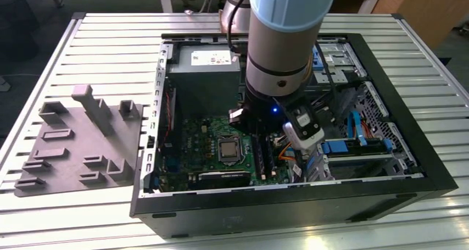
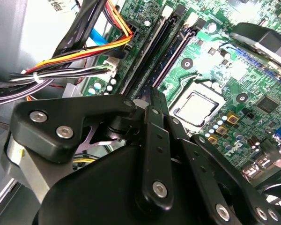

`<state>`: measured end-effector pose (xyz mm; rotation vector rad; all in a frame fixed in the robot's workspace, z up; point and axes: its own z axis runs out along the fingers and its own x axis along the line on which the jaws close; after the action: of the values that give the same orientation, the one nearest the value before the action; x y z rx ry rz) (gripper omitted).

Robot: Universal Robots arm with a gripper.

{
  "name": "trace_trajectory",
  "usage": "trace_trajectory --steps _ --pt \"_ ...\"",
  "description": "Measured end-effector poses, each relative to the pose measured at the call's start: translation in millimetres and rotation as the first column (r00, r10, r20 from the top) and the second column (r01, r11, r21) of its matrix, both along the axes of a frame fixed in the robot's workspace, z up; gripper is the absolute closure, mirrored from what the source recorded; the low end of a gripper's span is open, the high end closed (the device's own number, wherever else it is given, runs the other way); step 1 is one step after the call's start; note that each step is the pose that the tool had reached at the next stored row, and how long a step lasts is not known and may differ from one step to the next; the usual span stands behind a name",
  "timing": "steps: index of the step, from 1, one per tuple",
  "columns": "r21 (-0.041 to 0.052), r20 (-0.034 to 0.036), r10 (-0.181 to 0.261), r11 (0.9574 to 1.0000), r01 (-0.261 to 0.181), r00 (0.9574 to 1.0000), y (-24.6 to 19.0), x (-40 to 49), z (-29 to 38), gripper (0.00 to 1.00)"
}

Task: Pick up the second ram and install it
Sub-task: 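Press down the second ram until it locks into place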

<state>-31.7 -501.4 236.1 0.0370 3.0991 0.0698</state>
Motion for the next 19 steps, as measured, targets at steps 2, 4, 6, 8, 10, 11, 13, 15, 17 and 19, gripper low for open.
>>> trace_trajectory --steps 2,4,6,8,10,11,13,15,17,19 --pt "0.0 0.0 0.0 1.0 0.0 1.0 -0.6 0.0 0.0 0.89" --pt "0.0 0.0 0.0 1.0 0.0 1.0 -1.3 0.0 0.0 0.89" --pt "0.0 0.0 0.0 1.0 0.0 1.0 -1.9 0.0 0.0 0.89" --pt "0.0 0.0 0.0 1.0 0.0 1.0 -2.5 0.0 0.0 0.89" --pt "0.0 0.0 0.0 1.0 0.0 1.0 -3.2 0.0 0.0 0.89" --pt "0.0 0.0 0.0 1.0 0.0 1.0 -3.5 0.0 0.0 0.89" --pt "0.0 0.0 0.0 1.0 0.0 1.0 -4.2 0.0 0.0 0.89" --pt "-0.0001 0.0 0.0 1.0 0.0 1.0 -4.8 0.0 0.0 0.89" --pt "0.0 0.0 0.0 1.0 0.0 1.0 -5.4 0.0 0.0 0.89" --pt "-0.0001 0.0 0.0 1.0 0.0 1.0 -6.1 0.0 0.0 0.89"
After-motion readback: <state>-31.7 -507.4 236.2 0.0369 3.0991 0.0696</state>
